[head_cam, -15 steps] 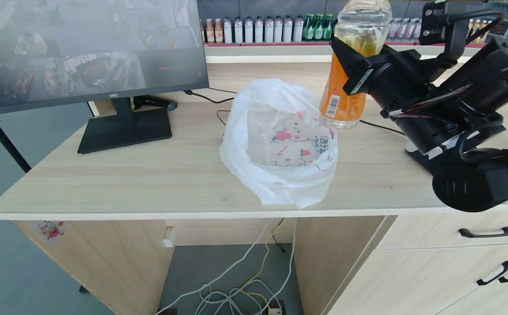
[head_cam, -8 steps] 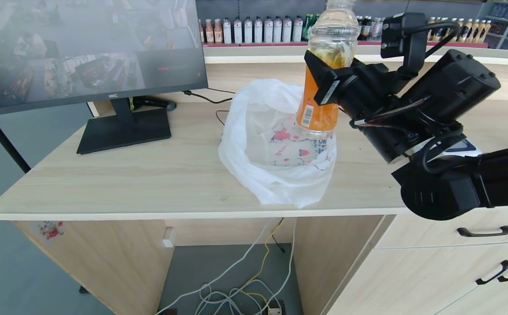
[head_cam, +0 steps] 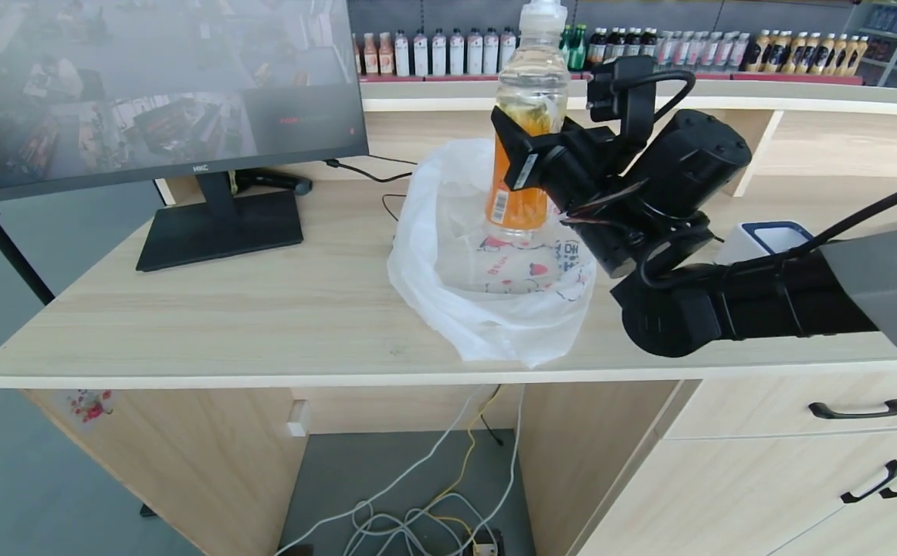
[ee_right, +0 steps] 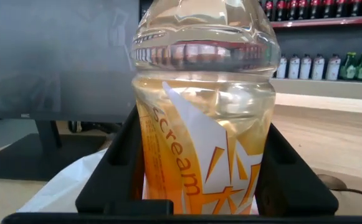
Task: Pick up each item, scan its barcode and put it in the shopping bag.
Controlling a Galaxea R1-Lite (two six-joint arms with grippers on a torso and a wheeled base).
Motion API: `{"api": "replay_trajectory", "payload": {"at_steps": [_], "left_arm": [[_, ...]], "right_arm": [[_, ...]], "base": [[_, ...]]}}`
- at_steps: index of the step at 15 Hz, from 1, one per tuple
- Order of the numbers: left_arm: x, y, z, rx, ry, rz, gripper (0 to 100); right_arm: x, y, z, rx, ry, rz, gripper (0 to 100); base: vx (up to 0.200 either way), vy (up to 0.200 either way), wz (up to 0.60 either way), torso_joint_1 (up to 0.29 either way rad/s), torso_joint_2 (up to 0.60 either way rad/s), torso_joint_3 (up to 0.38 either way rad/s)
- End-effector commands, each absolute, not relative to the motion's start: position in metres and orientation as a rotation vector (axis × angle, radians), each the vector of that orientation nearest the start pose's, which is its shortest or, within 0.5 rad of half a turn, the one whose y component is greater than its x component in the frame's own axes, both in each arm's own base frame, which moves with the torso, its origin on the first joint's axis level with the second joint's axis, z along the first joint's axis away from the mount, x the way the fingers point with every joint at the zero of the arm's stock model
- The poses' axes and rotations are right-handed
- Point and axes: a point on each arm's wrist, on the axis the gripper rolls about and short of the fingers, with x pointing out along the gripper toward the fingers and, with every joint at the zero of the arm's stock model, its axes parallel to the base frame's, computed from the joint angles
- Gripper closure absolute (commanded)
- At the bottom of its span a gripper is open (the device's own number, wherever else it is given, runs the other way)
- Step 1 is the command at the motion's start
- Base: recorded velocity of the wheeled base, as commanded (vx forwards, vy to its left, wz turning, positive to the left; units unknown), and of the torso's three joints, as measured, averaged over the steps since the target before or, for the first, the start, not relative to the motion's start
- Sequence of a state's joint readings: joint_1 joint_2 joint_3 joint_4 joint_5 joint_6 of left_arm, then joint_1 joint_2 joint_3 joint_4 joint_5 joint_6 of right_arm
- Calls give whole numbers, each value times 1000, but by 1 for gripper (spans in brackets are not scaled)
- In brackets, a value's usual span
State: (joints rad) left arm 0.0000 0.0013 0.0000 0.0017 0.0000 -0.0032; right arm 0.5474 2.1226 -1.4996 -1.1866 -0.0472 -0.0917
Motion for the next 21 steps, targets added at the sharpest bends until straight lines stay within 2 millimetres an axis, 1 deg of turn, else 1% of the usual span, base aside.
{"api": "replay_trajectory", "payload": {"at_steps": [1,2,5,12,14,17,18,21], "left_arm": [[-23,0,75,-5,3,0,0],[-23,0,75,-5,3,0,0],[-23,0,75,-3,3,0,0],[-23,0,75,-5,3,0,0],[-23,0,75,-5,3,0,0],[-23,0,75,-5,3,0,0],[-23,0,75,-5,3,0,0],[-23,0,75,-5,3,0,0]], "right_arm": [[382,231,254,73,-549,461,100],[388,235,251,75,-553,460,100],[397,236,238,77,-529,458,100],[408,238,218,71,-490,457,100],[413,241,218,79,-493,457,100],[420,246,230,89,-475,463,100],[424,247,231,91,-482,461,100],[428,251,226,92,-482,461,100]], "base": [[0,0,0,0,0,0],[0,0,0,0,0,0],[0,0,0,0,0,0],[0,0,0,0,0,0],[0,0,0,0,0,0],[0,0,0,0,0,0],[0,0,0,0,0,0],[0,0,0,0,0,0]]}}
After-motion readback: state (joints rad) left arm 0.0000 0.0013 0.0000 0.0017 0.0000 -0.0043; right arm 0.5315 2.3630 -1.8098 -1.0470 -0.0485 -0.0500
